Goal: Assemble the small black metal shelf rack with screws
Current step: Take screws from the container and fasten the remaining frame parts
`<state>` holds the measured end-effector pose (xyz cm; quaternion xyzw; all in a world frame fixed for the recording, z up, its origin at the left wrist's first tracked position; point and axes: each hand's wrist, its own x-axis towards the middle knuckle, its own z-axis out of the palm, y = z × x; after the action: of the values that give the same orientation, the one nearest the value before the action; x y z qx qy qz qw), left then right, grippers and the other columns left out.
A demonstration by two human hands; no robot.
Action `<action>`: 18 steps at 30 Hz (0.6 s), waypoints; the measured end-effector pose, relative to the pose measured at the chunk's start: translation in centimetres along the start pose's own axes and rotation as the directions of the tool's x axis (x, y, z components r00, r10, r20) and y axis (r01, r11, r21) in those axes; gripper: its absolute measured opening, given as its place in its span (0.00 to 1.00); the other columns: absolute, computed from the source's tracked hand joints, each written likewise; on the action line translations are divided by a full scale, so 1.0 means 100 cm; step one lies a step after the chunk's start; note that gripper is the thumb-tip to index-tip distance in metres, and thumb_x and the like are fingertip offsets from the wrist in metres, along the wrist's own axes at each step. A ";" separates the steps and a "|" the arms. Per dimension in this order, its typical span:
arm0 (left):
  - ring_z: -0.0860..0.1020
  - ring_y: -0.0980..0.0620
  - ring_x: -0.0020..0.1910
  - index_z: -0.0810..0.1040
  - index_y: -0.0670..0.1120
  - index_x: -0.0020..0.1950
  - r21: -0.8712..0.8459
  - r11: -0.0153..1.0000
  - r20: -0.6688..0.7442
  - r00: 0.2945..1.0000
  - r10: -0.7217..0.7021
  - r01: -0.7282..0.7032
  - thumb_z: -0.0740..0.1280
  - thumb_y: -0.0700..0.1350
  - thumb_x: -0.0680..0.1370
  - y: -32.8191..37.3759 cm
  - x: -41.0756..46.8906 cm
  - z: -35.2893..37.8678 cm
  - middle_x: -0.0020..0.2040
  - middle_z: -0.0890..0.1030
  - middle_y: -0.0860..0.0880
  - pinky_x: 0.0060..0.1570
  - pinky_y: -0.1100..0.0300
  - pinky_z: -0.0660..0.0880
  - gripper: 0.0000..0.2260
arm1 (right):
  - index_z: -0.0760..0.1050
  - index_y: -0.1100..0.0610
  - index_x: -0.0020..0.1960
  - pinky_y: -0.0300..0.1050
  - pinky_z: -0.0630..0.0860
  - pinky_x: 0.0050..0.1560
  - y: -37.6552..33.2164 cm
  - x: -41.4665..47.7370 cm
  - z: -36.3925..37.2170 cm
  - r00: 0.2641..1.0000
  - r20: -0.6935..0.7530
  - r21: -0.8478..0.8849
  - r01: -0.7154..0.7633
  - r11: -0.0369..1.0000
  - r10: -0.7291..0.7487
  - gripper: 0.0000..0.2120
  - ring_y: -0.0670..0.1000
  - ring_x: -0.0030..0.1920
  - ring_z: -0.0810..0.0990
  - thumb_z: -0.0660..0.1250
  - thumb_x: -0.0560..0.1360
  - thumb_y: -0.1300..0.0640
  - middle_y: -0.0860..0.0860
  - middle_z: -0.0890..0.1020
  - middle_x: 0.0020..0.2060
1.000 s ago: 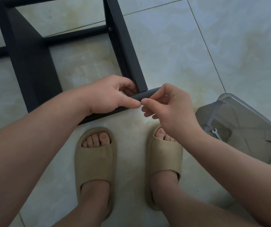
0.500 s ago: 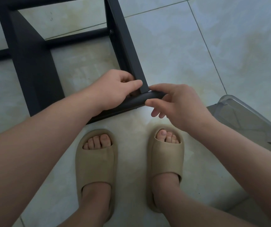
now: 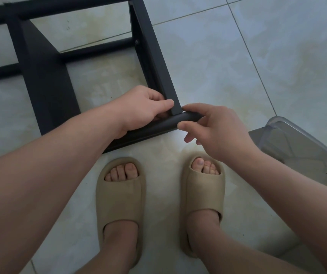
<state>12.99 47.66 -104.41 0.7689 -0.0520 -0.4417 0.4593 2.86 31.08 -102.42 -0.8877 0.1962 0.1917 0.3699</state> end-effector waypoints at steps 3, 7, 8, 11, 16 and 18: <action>0.81 0.50 0.42 0.84 0.41 0.49 0.004 1.000 -0.004 1.000 -0.011 0.011 0.68 0.51 0.80 0.000 -0.001 0.001 0.47 0.86 0.42 0.53 0.52 0.78 0.14 | 0.77 0.41 0.65 0.53 0.80 0.51 0.000 0.000 0.000 1.000 0.010 0.013 -0.003 1.000 0.003 0.18 0.43 0.37 0.82 0.71 0.76 0.43 0.36 0.84 0.33; 0.79 0.55 0.37 0.84 0.45 0.44 -0.001 1.000 -0.046 0.999 -0.005 0.005 0.68 0.53 0.80 -0.003 -0.004 0.003 0.43 0.86 0.47 0.44 0.60 0.74 0.13 | 0.77 0.42 0.66 0.51 0.80 0.51 0.003 0.000 0.000 1.000 0.006 0.042 0.005 0.999 -0.005 0.19 0.40 0.36 0.81 0.71 0.76 0.44 0.37 0.85 0.34; 0.79 0.53 0.37 0.84 0.45 0.44 0.014 1.000 -0.071 0.997 0.005 -0.004 0.68 0.53 0.80 -0.003 -0.004 0.005 0.43 0.86 0.46 0.44 0.58 0.75 0.13 | 0.77 0.42 0.66 0.50 0.80 0.52 0.003 -0.001 0.001 1.000 -0.002 0.039 0.014 0.999 -0.014 0.20 0.39 0.37 0.81 0.71 0.76 0.43 0.37 0.85 0.34; 0.81 0.44 0.42 0.84 0.44 0.43 0.111 0.993 -0.147 0.988 0.048 -0.031 0.66 0.54 0.80 -0.004 -0.006 0.009 0.44 0.84 0.42 0.50 0.50 0.77 0.16 | 0.77 0.42 0.67 0.50 0.79 0.54 0.005 -0.003 0.005 0.996 -0.064 -0.039 0.066 0.997 -0.068 0.23 0.42 0.45 0.83 0.69 0.74 0.39 0.40 0.86 0.36; 0.81 0.47 0.42 0.82 0.46 0.45 0.136 0.991 -0.231 0.972 0.045 -0.014 0.64 0.57 0.80 -0.001 -0.006 0.013 0.41 0.85 0.48 0.45 0.53 0.75 0.17 | 0.72 0.44 0.72 0.51 0.78 0.53 0.009 -0.011 0.006 0.987 -0.044 -0.065 0.152 0.986 -0.155 0.28 0.46 0.46 0.82 0.64 0.74 0.36 0.35 0.81 0.38; 0.79 0.50 0.44 0.79 0.49 0.49 0.168 0.986 -0.347 0.937 0.042 0.018 0.63 0.58 0.80 0.001 -0.007 0.015 0.44 0.82 0.53 0.42 0.56 0.72 0.14 | 0.69 0.44 0.74 0.49 0.78 0.52 0.014 -0.018 0.004 0.979 -0.029 -0.068 0.199 0.978 -0.202 0.27 0.44 0.46 0.81 0.65 0.77 0.40 0.33 0.79 0.41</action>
<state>11.46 46.96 -104.21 0.8707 -0.0114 -0.2895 0.3974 0.61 30.83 -102.58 -0.9176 0.1059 0.1438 0.3550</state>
